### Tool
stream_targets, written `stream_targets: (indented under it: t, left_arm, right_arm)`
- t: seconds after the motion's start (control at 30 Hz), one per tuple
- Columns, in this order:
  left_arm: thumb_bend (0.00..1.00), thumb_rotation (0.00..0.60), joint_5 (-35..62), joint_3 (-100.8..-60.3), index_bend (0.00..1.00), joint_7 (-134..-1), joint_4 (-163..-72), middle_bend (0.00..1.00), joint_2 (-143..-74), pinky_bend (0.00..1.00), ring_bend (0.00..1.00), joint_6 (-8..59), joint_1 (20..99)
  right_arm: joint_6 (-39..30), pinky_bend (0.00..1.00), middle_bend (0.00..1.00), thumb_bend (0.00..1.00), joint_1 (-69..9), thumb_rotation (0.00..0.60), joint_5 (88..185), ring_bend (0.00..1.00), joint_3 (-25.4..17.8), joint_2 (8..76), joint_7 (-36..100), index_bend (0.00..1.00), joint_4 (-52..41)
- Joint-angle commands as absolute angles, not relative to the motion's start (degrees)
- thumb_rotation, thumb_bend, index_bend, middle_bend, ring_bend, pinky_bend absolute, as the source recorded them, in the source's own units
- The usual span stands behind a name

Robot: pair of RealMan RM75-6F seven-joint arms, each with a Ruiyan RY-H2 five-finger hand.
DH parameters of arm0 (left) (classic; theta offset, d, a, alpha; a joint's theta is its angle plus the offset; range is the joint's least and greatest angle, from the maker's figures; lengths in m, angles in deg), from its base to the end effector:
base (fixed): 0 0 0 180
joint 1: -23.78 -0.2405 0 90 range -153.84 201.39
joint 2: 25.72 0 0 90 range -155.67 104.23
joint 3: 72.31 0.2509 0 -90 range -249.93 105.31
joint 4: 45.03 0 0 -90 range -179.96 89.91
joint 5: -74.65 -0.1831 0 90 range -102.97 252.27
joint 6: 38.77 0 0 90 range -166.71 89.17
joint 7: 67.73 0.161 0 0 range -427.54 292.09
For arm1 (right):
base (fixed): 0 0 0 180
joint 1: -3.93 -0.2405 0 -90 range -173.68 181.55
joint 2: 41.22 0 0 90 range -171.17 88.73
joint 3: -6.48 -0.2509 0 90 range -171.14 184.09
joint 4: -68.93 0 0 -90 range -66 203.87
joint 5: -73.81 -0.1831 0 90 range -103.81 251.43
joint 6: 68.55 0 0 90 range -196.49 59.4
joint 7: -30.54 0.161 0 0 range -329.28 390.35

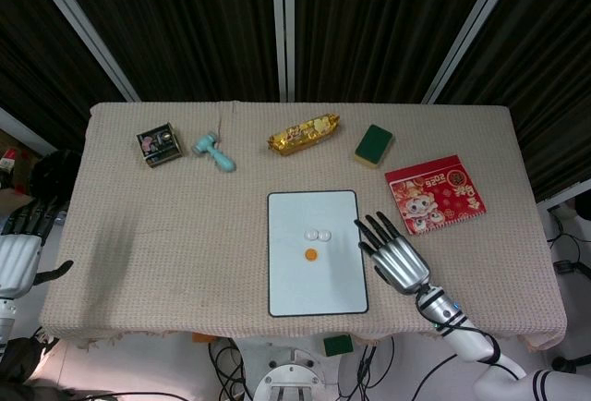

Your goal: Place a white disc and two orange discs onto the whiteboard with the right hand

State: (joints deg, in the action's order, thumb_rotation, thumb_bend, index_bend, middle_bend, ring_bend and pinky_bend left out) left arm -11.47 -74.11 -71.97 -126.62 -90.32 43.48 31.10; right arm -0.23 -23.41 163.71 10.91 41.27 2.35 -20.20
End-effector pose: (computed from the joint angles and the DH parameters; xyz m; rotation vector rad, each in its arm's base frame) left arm -0.3235 0.2083 0.1886 -1.4554 -0.8410 -0.8165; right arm -0.1940 -0.2471 0.0226 2.0549 -0.5366 0.8175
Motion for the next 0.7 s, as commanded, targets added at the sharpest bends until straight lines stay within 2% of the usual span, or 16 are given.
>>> stream_targets:
  t: [0.03,0.27,0.7]
  left_arm:
    - [0.13,0.600,-11.7,-74.0,0.11,-71.9,-126.6,0.04,-90.4,0.10,0.00,43.8,31.0]
    - [0.13,0.600,-11.5,-74.0,0.11,-71.7,-126.9,0.04,-90.0,0.10,0.00,44.0,30.8]
    - [0.13,0.600,-11.8,-74.1,0.11,-71.3,-127.5,0.04,-89.7,0.10,0.00,44.1,31.0]
  right_arm:
    - [0.6,0.00,0.01,0.32,-21.4,0.600,162.5,0.00,12.3,39.9,1.7,0.35,-20.0]
    - [1.2,0.00,0.01,0.32,-18.9,0.600,162.0,0.00,13.4,38.2,0.1,0.34,-19.7]
    - [-1.3,0.00,0.01,0.32,-17.9,0.600,161.9,0.00,13.2,40.7,4.3,0.34,-15.4]
